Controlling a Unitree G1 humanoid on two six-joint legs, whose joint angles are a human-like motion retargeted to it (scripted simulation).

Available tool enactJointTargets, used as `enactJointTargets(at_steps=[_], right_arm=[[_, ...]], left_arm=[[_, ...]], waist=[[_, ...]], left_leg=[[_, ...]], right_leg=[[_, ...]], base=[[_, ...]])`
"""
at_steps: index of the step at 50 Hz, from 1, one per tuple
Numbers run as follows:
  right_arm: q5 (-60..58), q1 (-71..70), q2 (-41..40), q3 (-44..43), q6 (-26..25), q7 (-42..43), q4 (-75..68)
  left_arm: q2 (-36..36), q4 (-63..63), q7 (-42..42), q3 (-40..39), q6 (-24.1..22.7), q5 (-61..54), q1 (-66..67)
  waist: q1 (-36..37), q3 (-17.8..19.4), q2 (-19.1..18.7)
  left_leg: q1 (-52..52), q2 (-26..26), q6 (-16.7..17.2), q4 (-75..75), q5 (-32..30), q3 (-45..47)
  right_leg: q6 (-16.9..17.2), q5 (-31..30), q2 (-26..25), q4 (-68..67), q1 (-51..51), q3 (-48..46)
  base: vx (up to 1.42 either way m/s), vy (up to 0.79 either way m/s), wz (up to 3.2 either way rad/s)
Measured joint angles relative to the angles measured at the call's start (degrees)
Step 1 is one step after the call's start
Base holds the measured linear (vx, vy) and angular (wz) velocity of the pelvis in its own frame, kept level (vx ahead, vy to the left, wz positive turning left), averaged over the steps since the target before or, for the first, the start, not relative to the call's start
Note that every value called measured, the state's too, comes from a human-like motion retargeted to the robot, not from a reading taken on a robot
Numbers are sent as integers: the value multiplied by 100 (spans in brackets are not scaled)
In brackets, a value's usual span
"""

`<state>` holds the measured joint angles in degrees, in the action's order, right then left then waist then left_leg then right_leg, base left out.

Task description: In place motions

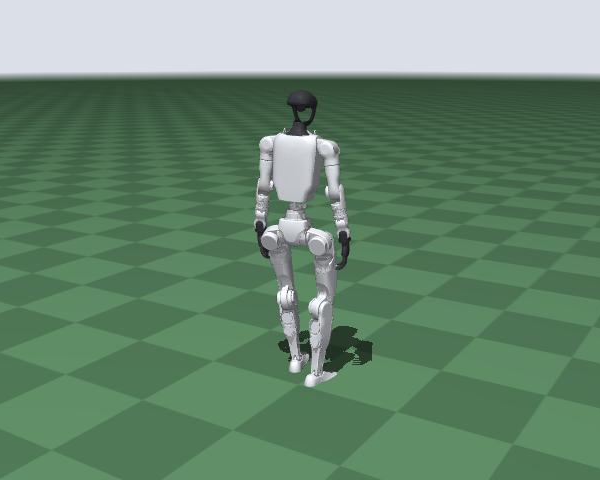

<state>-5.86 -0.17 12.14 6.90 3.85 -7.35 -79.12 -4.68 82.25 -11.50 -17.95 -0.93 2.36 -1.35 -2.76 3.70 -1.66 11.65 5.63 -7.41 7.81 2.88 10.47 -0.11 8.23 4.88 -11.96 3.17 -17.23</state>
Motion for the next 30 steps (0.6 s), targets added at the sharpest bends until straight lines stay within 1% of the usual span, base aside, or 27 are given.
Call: enactJointTargets(at_steps=[3,5,7,10,12,13,15,16,17,18,20,23,25,28,30], right_arm=[[-51,94,10,8,40,73,-111],[-14,206,19,-31,68,48,-205],[-35,348,0,-137,82,13,-266],[-197,554,-54,-372,74,84,-348],[-311,650,-112,-550,49,181,-438],[-369,694,-149,-655,27,226,-495],[-480,774,-216,-863,-21,315,-581],[-500,802,-229,-924,-29,354,-593],[-506,817,-230,-951,-32,384,-594],[-485,808,-207,-909,-25,394,-572],[-445,736,-151,-755,-27,391,-519],[-364,489,-126,-558,-55,401,-395],[-316,348,-178,-475,-24,407,-259],[-294,309,-254,-422,48,328,-27],[-345,354,-295,-431,69,301,110]], left_arm=[[-49,78,-129,57,7,-5,-149],[-159,115,-143,178,21,33,-329],[-269,149,-107,296,26,103,-540],[-376,211,-67,440,21,144,-853],[-392,244,-27,507,5,97,-970],[-385,258,5,544,-8,56,-986],[-342,288,85,578,-48,-60,-943],[-309,305,130,547,-70,-132,-892],[-275,312,168,477,-91,-195,-832],[-242,299,196,327,-108,-242,-755],[-187,274,227,-45,-119,-320,-575],[-148,376,277,-560,-96,-422,-368],[-145,458,319,-854,-88,-498,-212],[-149,570,320,-1140,-67,-553,118],[-157,658,335,-1253,-56,-531,320]], waist=[[-89,-10,31],[-59,-51,123],[-91,-133,219],[-155,-327,339],[-148,-456,404],[-129,-511,423],[-89,-636,430],[-6,-673,449],[59,-699,480],[92,-701,536],[224,-683,570],[425,-529,638],[519,-486,717],[684,-547,758],[654,-620,669]], left_leg=[[127,-128,-32,-47,375,355],[166,-266,-59,-117,672,1071],[122,-459,21,-168,900,2048],[-168,-731,249,-208,1174,4066],[-390,-732,430,-293,1081,5250],[-447,-697,472,-373,933,5519],[-530,-646,522,-551,326,5958],[-515,-593,495,-678,-176,5960],[-471,-520,443,-780,-470,5831],[-369,-406,338,-832,-349,5442],[-356,-391,236,-880,-330,5571],[-410,-374,274,-758,-171,5337],[-444,-397,325,-654,-71,5341],[-509,-370,371,-626,76,5277],[-538,-468,403,-586,90,5178]], right_leg=[[85,184,231,34,-222,-1047],[180,355,334,95,-400,-1761],[315,459,386,198,-568,-2516],[601,510,391,355,-757,-3739],[784,472,281,472,-851,-4392],[875,443,209,507,-895,-4630],[1076,348,101,509,-942,-4989],[1152,328,86,471,-960,-5065],[1211,310,95,429,-975,-5129],[1238,298,152,379,-984,-5172],[1225,258,200,295,-1002,-5183],[1220,240,234,222,-1059,-5043],[1223,217,285,198,-1093,-5051],[1097,35,334,112,-1187,-4997],[966,-249,328,-87,-1267,-4867]], base=[[-10,17,399],[-11,10,471],[-6,17,517],[-3,3,519],[12,3,470],[22,5,422],[26,3,352],[35,19,252],[37,30,174],[28,24,118],[21,22,40],[14,22,-6],[15,15,-11],[34,19,2],[33,10,68]])
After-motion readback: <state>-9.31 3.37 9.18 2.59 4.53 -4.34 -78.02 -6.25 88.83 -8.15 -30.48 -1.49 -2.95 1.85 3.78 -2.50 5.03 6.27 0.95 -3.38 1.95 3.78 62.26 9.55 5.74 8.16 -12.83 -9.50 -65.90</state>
